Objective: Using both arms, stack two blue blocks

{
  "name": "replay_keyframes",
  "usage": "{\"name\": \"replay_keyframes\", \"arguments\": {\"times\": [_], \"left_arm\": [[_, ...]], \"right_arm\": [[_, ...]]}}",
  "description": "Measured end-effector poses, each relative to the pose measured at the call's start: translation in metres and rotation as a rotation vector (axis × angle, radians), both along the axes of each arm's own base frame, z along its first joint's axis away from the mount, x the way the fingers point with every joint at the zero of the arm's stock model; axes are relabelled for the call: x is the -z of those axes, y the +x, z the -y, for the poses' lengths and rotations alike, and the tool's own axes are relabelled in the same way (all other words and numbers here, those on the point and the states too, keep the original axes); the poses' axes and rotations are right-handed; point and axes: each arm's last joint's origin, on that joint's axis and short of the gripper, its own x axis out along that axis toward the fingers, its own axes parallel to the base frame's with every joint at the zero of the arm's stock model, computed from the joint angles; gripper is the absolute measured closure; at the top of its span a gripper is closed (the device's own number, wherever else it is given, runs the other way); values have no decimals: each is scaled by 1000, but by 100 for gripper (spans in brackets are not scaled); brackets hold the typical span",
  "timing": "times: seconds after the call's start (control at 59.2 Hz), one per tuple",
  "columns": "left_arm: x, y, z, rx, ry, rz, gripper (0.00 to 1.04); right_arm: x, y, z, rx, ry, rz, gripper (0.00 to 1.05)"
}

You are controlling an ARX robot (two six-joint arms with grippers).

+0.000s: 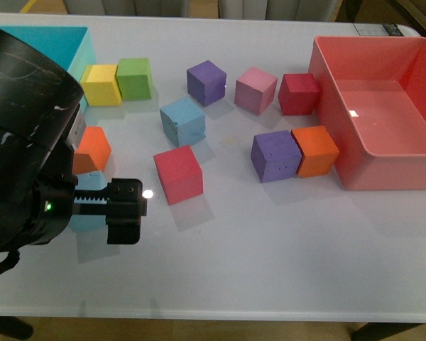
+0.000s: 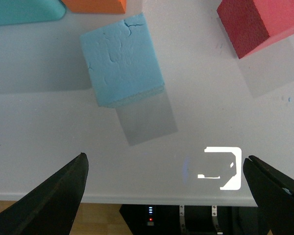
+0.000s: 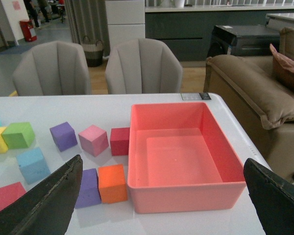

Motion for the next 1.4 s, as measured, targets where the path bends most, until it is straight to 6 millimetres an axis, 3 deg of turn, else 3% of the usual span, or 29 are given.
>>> {"name": "replay_keyframes", "arguments": {"times": [0.406, 0.727, 0.997, 1.234, 1.403], "left_arm": [[18, 44, -9, -85, 28, -27, 9], [41, 60, -20, -106, 62, -62, 9], [52, 64, -12, -76, 68, -83, 9], [54, 60, -6, -59, 84, -106, 45], [41, 53, -8, -54, 97, -122, 57]], "right_arm": [[0, 0, 0, 0, 0, 0, 9], [0, 0, 0, 0, 0, 0, 9], [0, 0, 0, 0, 0, 0, 9], [0, 0, 0, 0, 0, 0, 9], [0, 0, 0, 0, 0, 0, 9]]}}
